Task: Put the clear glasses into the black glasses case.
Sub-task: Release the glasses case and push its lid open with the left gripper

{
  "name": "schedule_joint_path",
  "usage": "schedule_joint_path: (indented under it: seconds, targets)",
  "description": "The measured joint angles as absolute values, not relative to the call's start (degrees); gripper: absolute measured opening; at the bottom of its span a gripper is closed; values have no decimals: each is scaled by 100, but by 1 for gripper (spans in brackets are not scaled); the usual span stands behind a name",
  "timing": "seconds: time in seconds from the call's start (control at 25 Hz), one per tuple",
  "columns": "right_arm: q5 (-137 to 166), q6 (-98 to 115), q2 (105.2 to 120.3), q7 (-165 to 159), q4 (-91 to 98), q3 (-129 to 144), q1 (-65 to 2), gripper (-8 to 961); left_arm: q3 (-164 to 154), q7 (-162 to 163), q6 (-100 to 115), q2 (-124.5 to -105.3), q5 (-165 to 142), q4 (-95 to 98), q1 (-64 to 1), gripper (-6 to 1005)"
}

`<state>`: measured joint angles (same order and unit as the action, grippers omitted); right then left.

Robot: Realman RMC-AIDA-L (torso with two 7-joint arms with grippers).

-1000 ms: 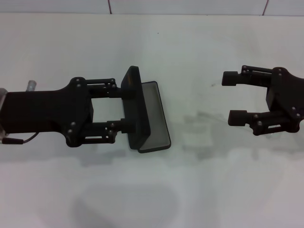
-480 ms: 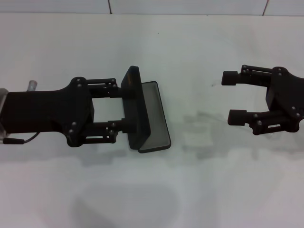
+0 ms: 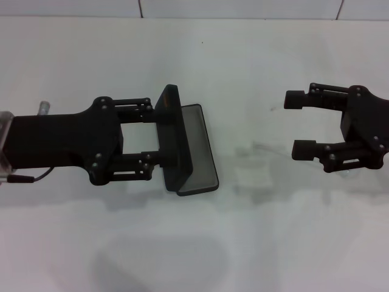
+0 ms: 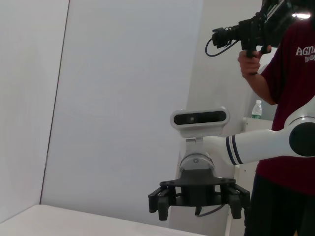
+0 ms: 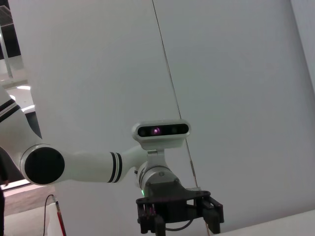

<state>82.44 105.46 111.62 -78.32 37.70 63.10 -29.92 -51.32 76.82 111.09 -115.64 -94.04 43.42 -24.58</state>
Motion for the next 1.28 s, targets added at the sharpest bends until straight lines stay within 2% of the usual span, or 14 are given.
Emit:
schedule_joint_path:
  seconds: [1.28]
  targets:
    - [8235, 10550, 11162, -7840, 3778, 6310, -2988, 884, -5132, 7600, 11045, -11612, -9475, 4342, -2425, 664]
